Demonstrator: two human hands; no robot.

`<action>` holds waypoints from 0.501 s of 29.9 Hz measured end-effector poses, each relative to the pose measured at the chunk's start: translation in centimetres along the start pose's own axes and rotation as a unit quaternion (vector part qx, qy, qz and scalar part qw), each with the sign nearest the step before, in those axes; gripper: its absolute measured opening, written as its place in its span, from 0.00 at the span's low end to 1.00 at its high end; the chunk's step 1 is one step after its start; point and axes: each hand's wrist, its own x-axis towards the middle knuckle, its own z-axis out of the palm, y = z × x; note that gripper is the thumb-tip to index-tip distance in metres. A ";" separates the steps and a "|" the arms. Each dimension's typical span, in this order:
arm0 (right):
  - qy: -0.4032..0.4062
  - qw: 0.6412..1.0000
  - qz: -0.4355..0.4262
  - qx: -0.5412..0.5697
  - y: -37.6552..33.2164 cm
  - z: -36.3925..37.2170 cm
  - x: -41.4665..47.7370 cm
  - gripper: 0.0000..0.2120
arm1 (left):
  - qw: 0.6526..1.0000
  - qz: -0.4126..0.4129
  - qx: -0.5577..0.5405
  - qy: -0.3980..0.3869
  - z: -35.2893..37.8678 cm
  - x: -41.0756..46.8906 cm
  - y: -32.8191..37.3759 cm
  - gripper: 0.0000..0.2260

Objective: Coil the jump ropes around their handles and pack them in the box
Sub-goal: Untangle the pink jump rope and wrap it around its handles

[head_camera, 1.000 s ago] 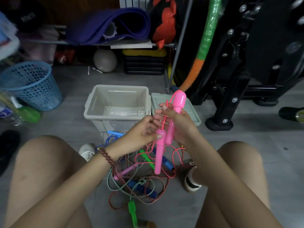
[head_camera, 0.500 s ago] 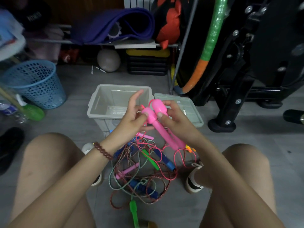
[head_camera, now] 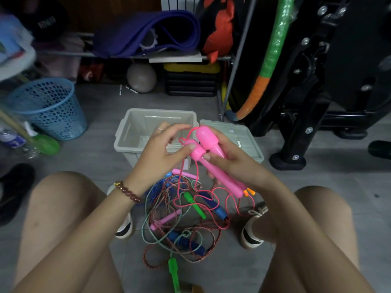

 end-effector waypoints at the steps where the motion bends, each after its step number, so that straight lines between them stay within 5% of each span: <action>1: 0.002 1.000 -0.006 0.001 0.0 -0.1 0.0 0.27 | 1.000 0.010 0.027 0.010 -0.1 0.1 -0.1 0.21; 8: 0.003 0.998 -0.012 0.056 -0.1 1.0 -0.1 0.29 | 0.997 0.056 -0.053 -0.017 0.8 -0.2 1.4 0.30; 15: -0.040 0.995 0.045 0.078 0.3 1.0 -0.3 0.24 | 0.994 0.069 -0.080 -0.036 0.8 -0.1 2.0 0.21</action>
